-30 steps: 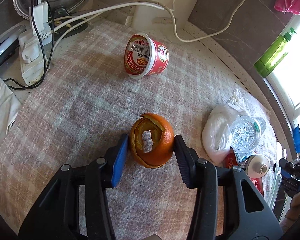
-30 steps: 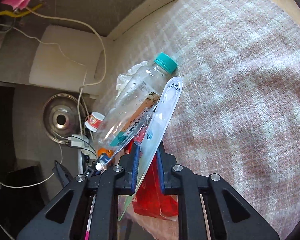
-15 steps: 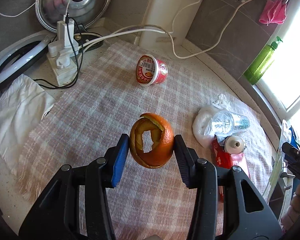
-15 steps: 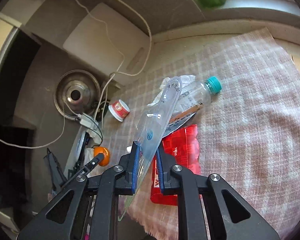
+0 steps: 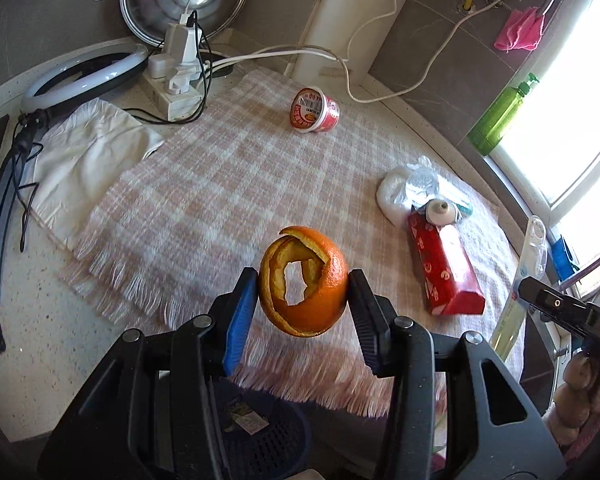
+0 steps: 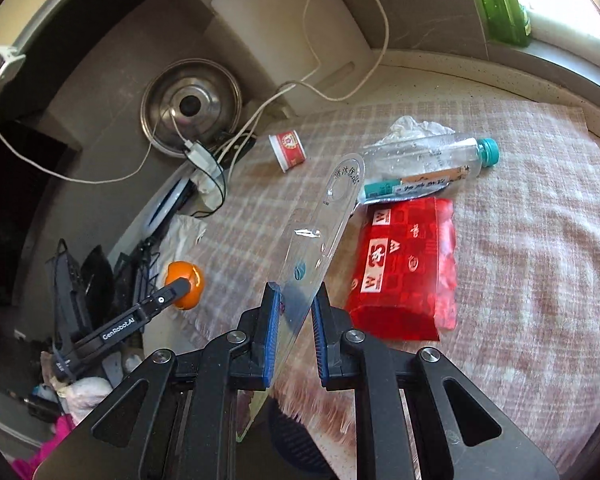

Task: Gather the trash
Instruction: 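Lower both tools to the basket and open the left tool to drop the peel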

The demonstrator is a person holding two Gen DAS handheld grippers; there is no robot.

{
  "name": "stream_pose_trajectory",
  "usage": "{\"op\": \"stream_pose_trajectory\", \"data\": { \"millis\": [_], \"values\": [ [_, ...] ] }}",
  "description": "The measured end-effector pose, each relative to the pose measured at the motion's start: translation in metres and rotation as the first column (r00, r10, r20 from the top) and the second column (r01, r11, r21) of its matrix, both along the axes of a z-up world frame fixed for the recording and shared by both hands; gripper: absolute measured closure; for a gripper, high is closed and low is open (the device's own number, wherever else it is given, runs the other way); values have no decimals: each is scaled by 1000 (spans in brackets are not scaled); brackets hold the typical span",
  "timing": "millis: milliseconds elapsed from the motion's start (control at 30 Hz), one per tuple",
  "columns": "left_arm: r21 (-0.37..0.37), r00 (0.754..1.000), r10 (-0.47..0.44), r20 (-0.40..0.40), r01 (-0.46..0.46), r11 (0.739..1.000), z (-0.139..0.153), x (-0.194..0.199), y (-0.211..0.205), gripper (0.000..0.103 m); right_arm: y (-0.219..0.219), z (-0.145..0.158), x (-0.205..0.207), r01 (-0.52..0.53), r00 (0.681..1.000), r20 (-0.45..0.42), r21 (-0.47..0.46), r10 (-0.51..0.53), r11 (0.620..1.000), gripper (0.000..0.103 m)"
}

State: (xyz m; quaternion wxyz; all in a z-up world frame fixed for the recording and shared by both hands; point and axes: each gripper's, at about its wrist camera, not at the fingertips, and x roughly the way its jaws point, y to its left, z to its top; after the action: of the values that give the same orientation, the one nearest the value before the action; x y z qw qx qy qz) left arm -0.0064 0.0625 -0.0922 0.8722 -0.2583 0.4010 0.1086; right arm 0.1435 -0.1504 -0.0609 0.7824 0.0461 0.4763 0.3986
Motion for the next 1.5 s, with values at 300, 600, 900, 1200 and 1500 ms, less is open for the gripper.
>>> {"op": "stream_pose_trajectory", "data": {
  "millis": [300,600,900,1200,1500],
  "values": [
    [-39,997,-50,-52,48,998,-27,-66,-7,56,14,-27,-69,-22,1000,9,-97,23,995,89],
    [-88,987,-102,-128,91,992,-69,-112,-8,56,30,-63,-126,-21,998,51,-195,31,981,89],
    [-108,966,-164,-200,145,984,-107,-126,-14,56,45,-102,-163,-21,995,88,-293,49,956,89],
    [-106,947,-211,-244,191,976,-131,-122,-27,56,52,-134,-170,-7,997,70,-344,33,939,89],
    [-107,935,-219,-280,197,975,-153,-121,-24,56,52,-157,-170,-8,1000,20,-377,16,926,89]
  ]
}}
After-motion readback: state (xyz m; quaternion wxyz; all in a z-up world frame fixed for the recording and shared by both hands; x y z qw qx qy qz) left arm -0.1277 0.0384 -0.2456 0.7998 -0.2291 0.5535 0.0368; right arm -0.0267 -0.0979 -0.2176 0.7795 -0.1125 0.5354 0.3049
